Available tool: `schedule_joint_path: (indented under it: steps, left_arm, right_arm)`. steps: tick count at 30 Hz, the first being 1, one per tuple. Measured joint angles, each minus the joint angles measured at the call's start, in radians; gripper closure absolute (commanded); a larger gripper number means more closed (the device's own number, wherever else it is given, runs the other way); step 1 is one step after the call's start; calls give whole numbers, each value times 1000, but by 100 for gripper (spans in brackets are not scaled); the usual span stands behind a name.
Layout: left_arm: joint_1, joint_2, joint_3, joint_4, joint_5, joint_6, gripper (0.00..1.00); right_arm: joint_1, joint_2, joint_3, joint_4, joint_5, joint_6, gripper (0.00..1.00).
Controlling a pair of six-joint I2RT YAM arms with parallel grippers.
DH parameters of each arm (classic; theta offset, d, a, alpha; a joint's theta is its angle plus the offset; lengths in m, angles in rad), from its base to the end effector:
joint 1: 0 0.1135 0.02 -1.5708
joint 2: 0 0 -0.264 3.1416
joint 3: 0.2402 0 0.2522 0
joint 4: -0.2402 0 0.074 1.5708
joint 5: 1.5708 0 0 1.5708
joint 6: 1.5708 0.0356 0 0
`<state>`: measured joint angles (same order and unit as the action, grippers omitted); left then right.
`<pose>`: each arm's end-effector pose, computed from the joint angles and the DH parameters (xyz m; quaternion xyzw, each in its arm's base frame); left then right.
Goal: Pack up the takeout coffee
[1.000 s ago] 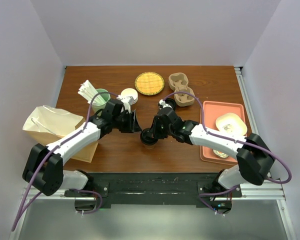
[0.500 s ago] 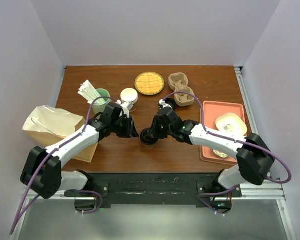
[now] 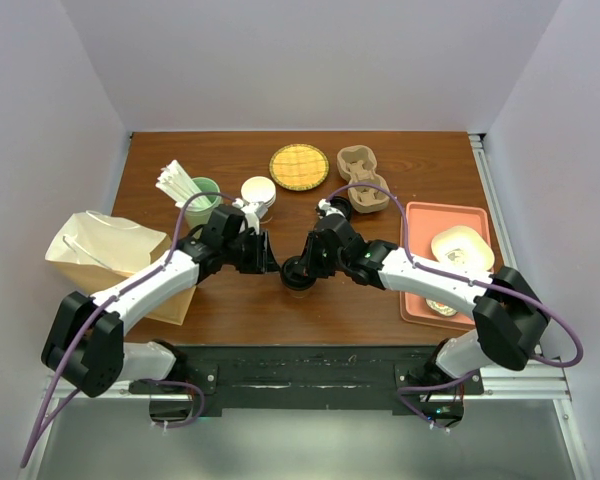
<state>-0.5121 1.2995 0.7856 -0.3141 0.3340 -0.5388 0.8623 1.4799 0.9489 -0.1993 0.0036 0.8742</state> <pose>0.2252 -0.1400 0.2204 0.0481 0.9196 -0.3135 0.2319 0.2079 0.2424 0.2310 0.0062 0.9130 0.3103 0.2649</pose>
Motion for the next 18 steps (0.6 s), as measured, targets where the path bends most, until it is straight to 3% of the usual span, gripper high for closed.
schedule_joint_path:
  steps: [18]
  left_arm:
    - [-29, 0, -50, 92, -26, -22, 67]
  right_arm:
    - [-5, -4, -21, 25, -8, 13, 91]
